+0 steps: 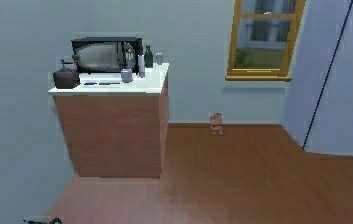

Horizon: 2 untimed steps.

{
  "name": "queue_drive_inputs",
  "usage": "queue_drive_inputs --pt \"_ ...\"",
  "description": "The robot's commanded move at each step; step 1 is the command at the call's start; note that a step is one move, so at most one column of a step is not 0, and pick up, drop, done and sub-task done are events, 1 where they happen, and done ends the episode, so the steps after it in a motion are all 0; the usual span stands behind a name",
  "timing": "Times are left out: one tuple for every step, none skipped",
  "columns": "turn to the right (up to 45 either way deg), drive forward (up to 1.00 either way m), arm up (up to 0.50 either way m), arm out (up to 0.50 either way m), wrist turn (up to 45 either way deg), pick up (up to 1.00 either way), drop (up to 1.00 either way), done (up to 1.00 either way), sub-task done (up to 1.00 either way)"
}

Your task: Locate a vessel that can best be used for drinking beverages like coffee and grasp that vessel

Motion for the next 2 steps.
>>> queue_drive_inputs --pt "0.0 1.0 0.0 0.0 0.0 0.0 0.0 0.0 0.0" --pt "6.0 0.0 0.0 0.0 0.0 0.0 0.0 0.0 0.0"
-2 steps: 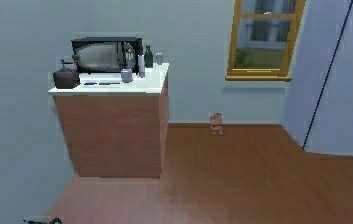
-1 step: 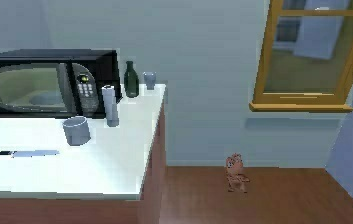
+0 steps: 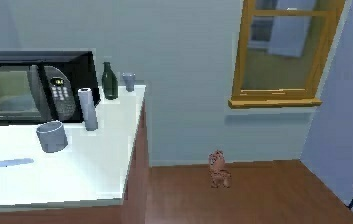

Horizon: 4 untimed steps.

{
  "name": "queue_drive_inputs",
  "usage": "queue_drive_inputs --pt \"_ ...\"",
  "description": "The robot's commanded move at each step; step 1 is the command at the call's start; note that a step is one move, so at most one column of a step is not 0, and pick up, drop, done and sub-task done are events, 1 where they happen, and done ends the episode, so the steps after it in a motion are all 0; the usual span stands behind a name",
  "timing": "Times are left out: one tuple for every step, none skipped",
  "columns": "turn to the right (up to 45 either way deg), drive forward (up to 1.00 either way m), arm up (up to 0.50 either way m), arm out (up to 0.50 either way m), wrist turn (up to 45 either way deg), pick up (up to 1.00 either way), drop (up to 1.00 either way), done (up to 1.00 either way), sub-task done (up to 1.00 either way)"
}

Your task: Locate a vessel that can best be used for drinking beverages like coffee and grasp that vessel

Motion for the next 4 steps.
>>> queue_drive_inputs --pt "0.0 0.1 0.0 0.0 0.0 0.0 0.0 0.0 0.0" --pt "-45.0 0.0 0.0 0.0 0.0 0.0 0.0 0.0 0.0" --pt "-45.0 0.0 0.0 0.0 0.0 0.0 0.0 0.0 0.0" --pt "-33.0 0.0 0.0 0.0 0.0 0.0 0.0 0.0 0.0"
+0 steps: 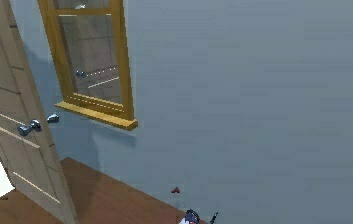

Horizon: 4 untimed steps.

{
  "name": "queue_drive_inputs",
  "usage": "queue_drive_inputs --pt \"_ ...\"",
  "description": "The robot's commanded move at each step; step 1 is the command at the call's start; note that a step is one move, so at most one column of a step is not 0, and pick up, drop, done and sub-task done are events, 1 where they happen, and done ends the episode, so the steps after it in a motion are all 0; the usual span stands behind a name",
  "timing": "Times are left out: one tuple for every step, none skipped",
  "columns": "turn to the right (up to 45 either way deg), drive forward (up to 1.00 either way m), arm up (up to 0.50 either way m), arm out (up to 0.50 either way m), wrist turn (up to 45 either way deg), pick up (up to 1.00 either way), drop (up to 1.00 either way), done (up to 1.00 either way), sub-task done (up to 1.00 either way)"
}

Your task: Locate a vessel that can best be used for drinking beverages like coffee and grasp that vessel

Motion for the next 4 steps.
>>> queue_drive_inputs --pt "0.0 0.0 0.5 0.0 0.0 0.0 0.0 0.0 0.0" --pt "0.0 0.0 0.38 0.0 0.0 0.0 0.0 0.0 0.0" --pt "0.0 0.0 0.0 0.5 0.0 0.0 0.0 0.0 0.0" --pt "0.0 0.0 0.0 0.0 45.0 0.0 0.0 0.0 0.0"
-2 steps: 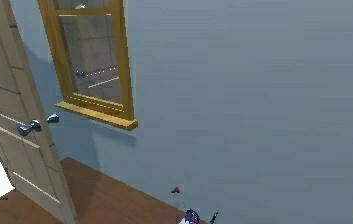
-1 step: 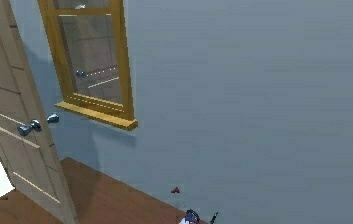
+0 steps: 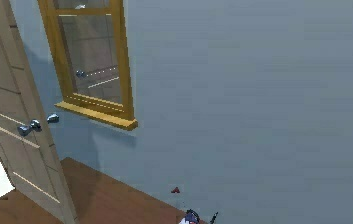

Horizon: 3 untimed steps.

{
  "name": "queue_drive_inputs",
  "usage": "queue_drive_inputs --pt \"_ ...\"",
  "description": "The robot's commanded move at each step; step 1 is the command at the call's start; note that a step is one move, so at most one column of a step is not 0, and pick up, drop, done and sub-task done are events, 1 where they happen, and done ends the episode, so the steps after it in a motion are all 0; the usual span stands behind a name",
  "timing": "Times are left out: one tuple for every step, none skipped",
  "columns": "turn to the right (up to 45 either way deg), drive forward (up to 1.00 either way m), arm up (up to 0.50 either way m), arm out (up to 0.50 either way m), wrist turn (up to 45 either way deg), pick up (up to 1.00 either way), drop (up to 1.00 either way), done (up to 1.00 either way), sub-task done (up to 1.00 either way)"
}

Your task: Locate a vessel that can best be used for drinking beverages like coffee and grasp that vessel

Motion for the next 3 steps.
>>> queue_drive_inputs --pt "0.0 0.0 0.0 0.0 45.0 0.0 0.0 0.0 0.0" --pt "0.0 0.0 0.0 0.0 45.0 0.0 0.0 0.0 0.0" --pt "0.0 0.0 0.0 0.0 21.0 0.0 0.0 0.0 0.0"
